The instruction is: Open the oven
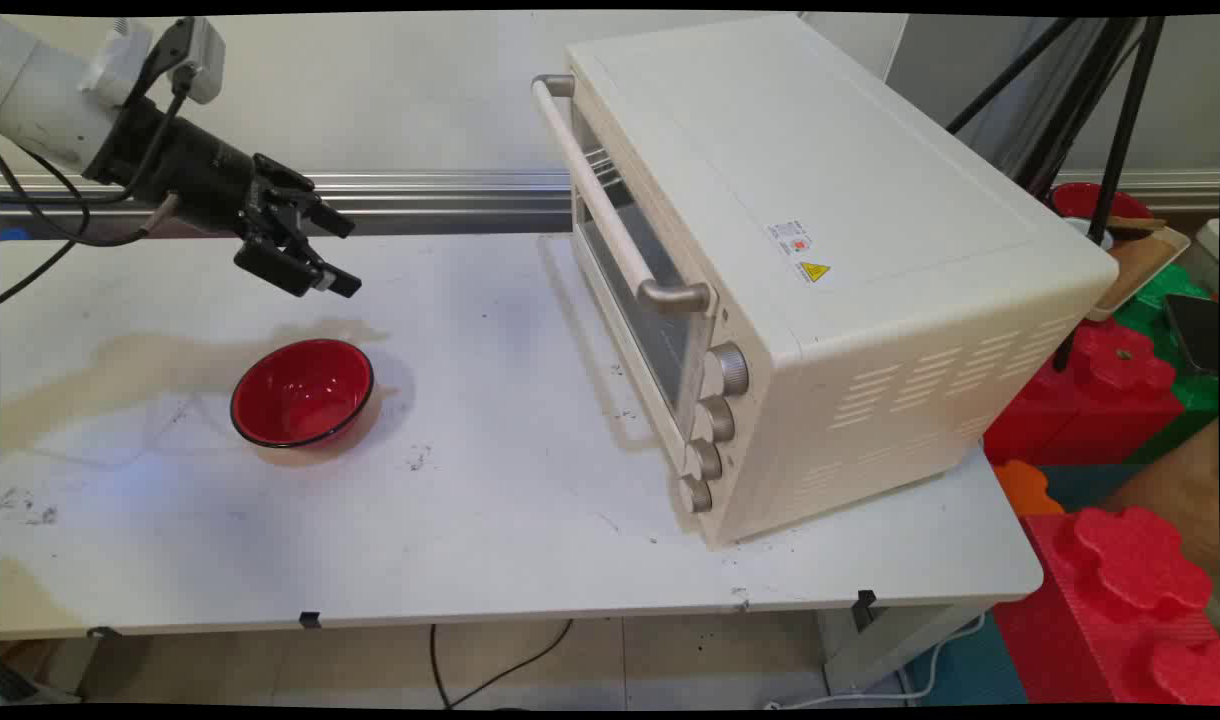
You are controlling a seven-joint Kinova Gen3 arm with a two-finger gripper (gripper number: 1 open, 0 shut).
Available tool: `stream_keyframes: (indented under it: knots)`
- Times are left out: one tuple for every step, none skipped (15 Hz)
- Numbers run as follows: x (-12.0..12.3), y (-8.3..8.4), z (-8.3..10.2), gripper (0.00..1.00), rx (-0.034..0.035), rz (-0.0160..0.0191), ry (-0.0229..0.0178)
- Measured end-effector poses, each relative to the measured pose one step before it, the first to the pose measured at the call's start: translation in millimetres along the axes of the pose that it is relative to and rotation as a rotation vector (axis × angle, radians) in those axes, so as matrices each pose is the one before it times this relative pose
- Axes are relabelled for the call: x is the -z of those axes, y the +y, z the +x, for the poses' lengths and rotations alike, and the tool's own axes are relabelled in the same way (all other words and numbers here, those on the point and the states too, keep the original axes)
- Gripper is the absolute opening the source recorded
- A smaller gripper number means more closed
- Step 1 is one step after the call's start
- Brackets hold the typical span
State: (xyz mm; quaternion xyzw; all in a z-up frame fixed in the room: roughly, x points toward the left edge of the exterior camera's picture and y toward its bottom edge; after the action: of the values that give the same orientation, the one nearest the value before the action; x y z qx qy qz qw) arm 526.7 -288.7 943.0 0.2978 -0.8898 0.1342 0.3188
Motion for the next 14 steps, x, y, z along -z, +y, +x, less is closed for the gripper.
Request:
stream_keyframes:
  knots:
    - [0.08, 0.33, 2.61, 1.00, 0.00444, -0.00130, 0.00807]
    - [0.35, 0.43, 3.24, 1.00, 0.00356, -0.00069, 0.01052]
    - [0.37, 0.65, 5.26, 1.00, 0.00304, -0.00116, 0.01507]
    - [0.42, 0.61, 5.40, 1.00, 0.00284, -0.00074, 0.01436]
    - [0.10, 0.88, 6.77, 1.00, 0.00232, -0.00177, 0.01588]
    - [-0.17, 1.11, 6.27, 1.00, 0.00134, -0.00169, 0.01242]
    - [-0.41, 1.13, 7.94, 1.00, 0.00238, -0.00093, 0.01567]
    - [-0.63, 1.02, 8.07, 1.00, 0.00262, -0.00025, 0.01508]
    - [-0.60, 0.64, 7.45, 1.00, 0.00210, 0.00031, 0.01364]
    - [-0.76, 0.86, 8.98, 1.00, 0.00138, -0.00034, 0.01618]
    - [-1.01, 0.93, 8.56, 1.00, 0.00186, -0.00037, 0.01514]
    - [-1.26, 1.00, 7.42, 1.00, 0.00247, -0.00124, 0.01258]
    - [-2.00, 1.52, 8.73, 1.00, 0.00415, -0.00173, 0.01387]
    - [-2.49, 1.73, 8.53, 1.00, 0.00381, -0.00027, 0.01200]
